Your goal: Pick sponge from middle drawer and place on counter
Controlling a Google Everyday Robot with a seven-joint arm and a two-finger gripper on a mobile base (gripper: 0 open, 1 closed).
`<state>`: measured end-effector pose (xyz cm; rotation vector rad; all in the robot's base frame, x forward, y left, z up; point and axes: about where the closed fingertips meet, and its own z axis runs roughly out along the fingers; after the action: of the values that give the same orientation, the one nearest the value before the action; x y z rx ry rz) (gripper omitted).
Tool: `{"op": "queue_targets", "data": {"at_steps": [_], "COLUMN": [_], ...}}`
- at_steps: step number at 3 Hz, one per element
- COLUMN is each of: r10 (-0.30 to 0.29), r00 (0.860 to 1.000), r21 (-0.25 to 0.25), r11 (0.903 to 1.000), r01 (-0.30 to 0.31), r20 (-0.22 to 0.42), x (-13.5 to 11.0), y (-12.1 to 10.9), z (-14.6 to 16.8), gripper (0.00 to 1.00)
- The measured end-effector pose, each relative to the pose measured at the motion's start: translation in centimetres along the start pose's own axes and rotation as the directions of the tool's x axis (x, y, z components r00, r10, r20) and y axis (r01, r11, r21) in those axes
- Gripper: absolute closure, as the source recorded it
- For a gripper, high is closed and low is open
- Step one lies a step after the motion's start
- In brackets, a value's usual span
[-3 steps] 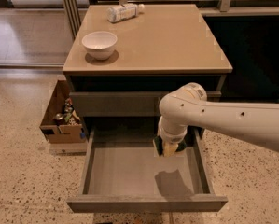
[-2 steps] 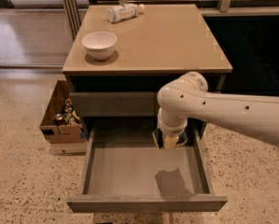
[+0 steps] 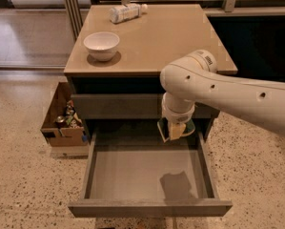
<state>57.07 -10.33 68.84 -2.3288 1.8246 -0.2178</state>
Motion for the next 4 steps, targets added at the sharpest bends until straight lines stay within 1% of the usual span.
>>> {"op": "queue_targets", "data": {"at_steps": [1, 2, 3, 4], "r10": [-0.011, -0.016, -0.017, -0.027], "r00": [1.0, 0.999, 0.999, 0.994], "r21": [-0.002, 0.021, 0.021, 0.065], "r11": [0.9999, 0.9996, 0.9996, 0.9974], "r01": [0.011, 0.017, 0.018, 0.034], "r20": [-0.016, -0.048, -0.048, -0.102], "x": [0.2, 0.8, 0.8, 1.5], "y": [-1.0, -2.5, -2.5, -3.7], "z": [-2.6, -7.3, -7.3, -10.7], "gripper": [1.0, 1.0, 1.0, 1.0]}}
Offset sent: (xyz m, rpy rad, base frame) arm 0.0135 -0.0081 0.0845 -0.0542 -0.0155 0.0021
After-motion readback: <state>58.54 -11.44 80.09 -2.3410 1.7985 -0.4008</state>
